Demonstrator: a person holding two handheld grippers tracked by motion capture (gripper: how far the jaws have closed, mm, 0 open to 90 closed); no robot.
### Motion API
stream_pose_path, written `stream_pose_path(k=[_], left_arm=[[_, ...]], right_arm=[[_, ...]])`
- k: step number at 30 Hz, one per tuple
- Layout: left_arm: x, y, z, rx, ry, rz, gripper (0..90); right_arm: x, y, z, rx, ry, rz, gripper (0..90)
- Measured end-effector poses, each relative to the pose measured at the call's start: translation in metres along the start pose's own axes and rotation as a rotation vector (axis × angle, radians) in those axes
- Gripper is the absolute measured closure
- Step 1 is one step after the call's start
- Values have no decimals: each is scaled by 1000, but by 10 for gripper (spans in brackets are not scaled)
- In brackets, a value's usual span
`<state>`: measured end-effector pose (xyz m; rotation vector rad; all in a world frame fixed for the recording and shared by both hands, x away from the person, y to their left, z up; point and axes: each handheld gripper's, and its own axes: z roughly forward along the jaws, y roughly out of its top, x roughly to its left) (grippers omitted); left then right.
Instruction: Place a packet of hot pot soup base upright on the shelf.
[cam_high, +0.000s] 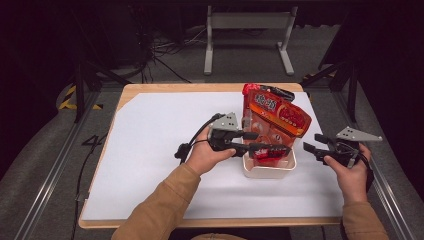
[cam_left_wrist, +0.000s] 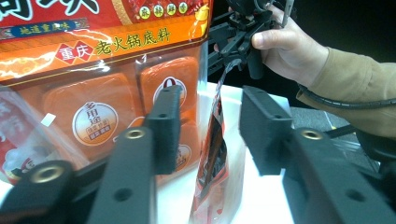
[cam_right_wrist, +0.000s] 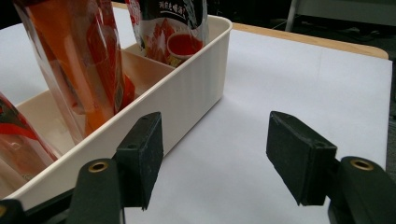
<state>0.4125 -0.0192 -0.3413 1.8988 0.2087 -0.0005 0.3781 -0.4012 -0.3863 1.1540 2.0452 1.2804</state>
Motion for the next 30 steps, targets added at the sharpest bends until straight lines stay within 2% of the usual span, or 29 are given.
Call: stream_pose_path(k=[1, 9, 20, 22, 23, 24, 26, 27, 30], left_arm=[[-1, 0, -3, -1, 8, 0, 517], [-5, 2, -23, -19, 54, -11, 433], [-10, -1, -79, -16, 186, -33, 352], [-10, -3, -91, -15, 221, -41, 321], [-10, -3, -91, -15, 221, -41, 311], [-10, -6, -100, -10, 238, -46, 306], [-9, -9, -105, -7, 252, -53, 300], [-8, -12, -111, 6, 277, -50, 294], [-7, -25, -124, 22, 321, -86, 256]], right_arm=[[0, 0, -1, 0, -1, 1, 363], [-1, 3, -2, -8, 2, 0, 351], [1, 10, 0, -7, 12, -14, 333], [1, 10, 0, -6, 12, -19, 331], [1, 10, 0, -6, 12, -19, 331], [1, 10, 0, -5, 14, -20, 328], [1, 9, 0, -5, 15, -21, 327], [1, 9, -1, -5, 15, -19, 325], [1, 8, -1, -3, 21, -15, 308]])
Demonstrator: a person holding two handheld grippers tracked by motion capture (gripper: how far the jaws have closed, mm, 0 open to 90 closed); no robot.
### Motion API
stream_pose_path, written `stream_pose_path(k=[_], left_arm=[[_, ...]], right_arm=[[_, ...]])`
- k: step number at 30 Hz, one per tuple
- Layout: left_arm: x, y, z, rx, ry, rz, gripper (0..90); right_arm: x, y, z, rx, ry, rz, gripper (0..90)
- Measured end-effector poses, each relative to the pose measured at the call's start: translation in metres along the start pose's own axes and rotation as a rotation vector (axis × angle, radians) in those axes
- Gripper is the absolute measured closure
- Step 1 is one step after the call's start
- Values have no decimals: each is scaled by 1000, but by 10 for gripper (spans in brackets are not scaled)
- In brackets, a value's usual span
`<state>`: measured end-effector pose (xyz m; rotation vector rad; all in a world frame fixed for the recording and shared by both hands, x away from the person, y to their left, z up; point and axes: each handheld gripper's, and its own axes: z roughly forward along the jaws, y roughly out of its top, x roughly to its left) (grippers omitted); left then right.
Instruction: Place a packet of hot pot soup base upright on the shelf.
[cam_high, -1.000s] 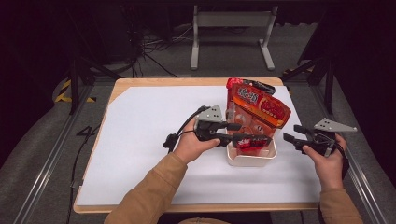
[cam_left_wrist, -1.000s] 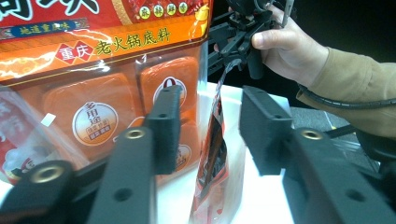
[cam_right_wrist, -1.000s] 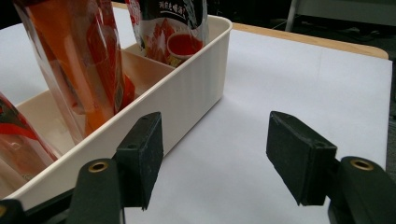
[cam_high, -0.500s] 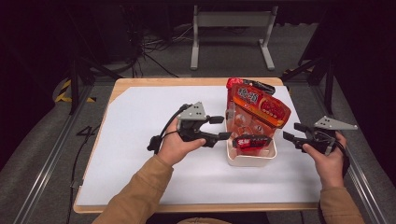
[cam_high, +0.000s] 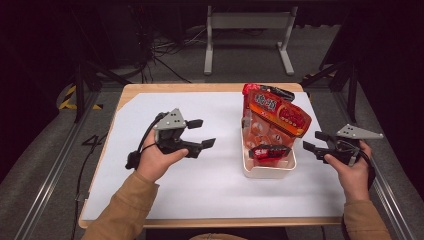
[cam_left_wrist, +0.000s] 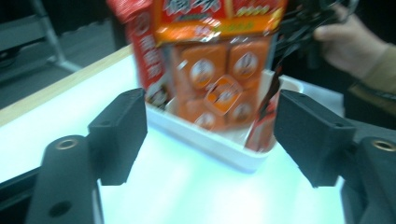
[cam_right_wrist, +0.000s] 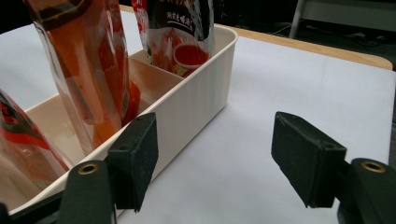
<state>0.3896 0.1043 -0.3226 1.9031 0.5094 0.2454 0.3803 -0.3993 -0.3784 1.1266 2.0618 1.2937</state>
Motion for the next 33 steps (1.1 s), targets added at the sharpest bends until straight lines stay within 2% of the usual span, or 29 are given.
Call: stream_pose_path(k=[2, 8, 11, 14, 17, 23, 26, 29, 33], left_arm=[[5, -10, -8, 1, 33, -16, 234], [20, -36, -30, 18, 101, -62, 206], [25, -44, -36, 18, 119, -73, 196], [33, -58, -49, 15, 171, -88, 187], [39, -70, -56, -4, 190, -124, 179], [52, -94, -55, 12, 246, -162, 171], [59, -105, -53, -3, 254, -192, 168], [61, -112, -51, 15, 257, -208, 172], [61, -113, -50, 18, 253, -207, 172]], right_arm=[[0, -1, 0, 3, 5, 9, 301], [2, -3, 4, 12, 9, -10, 278], [2, -5, 6, 13, 12, -16, 276], [1, -7, 8, 16, 10, -19, 272], [0, -8, 9, 24, 9, -12, 268], [-2, -12, 12, 29, 12, -7, 269], [-2, -13, 14, 35, 8, -7, 269], [-1, -14, 16, 41, 9, -7, 256], [-1, -14, 16, 37, 6, 0, 236]])
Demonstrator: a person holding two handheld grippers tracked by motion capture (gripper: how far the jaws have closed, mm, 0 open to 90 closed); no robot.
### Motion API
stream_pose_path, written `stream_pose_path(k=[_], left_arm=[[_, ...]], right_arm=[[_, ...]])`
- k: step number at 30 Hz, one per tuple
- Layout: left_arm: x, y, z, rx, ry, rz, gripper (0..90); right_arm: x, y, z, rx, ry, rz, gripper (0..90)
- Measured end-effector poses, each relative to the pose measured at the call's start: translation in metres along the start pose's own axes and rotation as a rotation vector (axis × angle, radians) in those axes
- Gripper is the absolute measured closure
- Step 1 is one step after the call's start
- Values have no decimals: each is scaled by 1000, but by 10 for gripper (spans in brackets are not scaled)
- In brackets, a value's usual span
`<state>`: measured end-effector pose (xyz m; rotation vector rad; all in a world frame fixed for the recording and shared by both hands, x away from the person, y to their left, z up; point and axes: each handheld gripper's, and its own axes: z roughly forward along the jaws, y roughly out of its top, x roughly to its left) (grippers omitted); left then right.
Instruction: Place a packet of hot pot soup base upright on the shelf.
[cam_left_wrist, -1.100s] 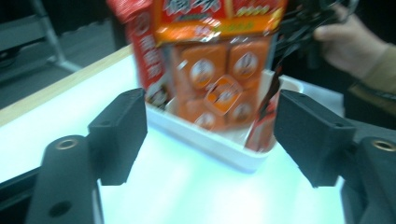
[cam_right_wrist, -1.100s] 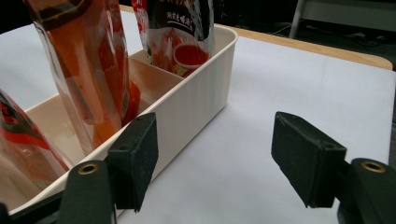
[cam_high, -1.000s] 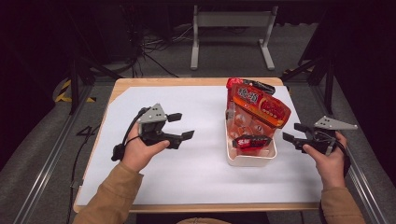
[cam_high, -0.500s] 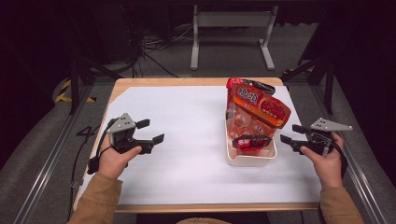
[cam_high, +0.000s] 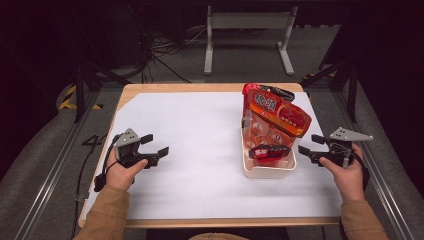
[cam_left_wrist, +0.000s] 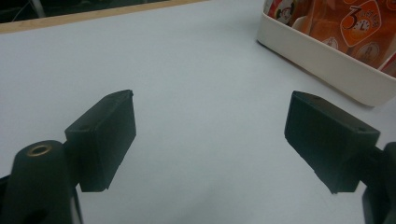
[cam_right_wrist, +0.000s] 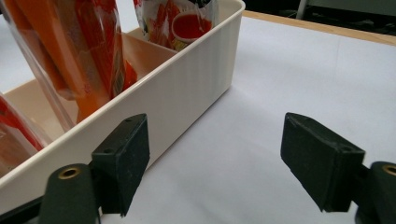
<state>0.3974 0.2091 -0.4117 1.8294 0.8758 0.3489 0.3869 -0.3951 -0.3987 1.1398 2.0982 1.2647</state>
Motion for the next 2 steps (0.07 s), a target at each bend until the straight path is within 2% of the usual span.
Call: stream_pose_path(k=[2], left_arm=[[-1, 0, 0, -4, -6, 0, 171]], right_arm=[[0, 0, 0, -4, -4, 2, 223]])
